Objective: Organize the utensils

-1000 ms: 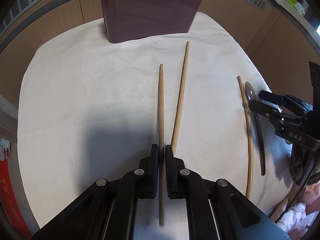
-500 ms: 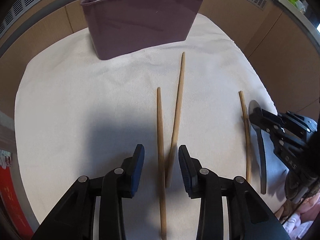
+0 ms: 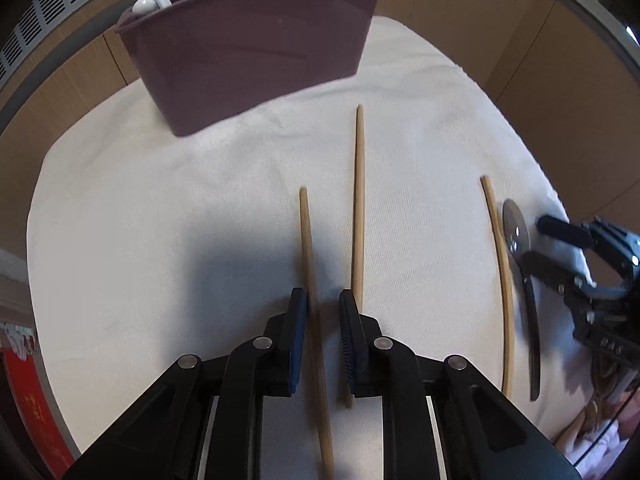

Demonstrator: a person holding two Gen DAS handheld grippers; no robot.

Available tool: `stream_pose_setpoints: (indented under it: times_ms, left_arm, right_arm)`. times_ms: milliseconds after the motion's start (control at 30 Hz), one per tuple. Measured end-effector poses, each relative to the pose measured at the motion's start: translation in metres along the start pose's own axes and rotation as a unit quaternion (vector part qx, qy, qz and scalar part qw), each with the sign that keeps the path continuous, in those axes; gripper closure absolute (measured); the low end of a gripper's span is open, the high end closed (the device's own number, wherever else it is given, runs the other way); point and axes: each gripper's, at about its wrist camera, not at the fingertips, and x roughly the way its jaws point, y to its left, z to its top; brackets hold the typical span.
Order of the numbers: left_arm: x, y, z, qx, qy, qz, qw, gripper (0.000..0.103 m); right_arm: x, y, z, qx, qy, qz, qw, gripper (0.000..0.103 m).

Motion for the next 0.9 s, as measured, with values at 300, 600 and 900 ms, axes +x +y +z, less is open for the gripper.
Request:
stream_pose_setpoints:
  times_ms: [300, 600, 900]
  left_arm:
    - [-0.007, 0.012, -0.016, -0.018, -0.003, 0.008, 0.9998, 0.084]
    - [-0.011, 0.032, -0.014, -0.027, 0.005, -0.007, 0.9996, 0.084]
    - [-0.005, 0.005, 0.005, 0.042, -0.006, 0.052, 0.9977, 0.097]
  right_arm:
    - [0.019, 0.033, 0.008, -0.039, 0.006, -0.029, 0.999, 0.067]
    - [0.005, 0.041, 0.001, -0.056, -0.002, -0.003, 0.998, 0.072]
    - [-0.004, 0.034, 0.003, -0.041, -0.019, -0.003, 0.999, 0.072]
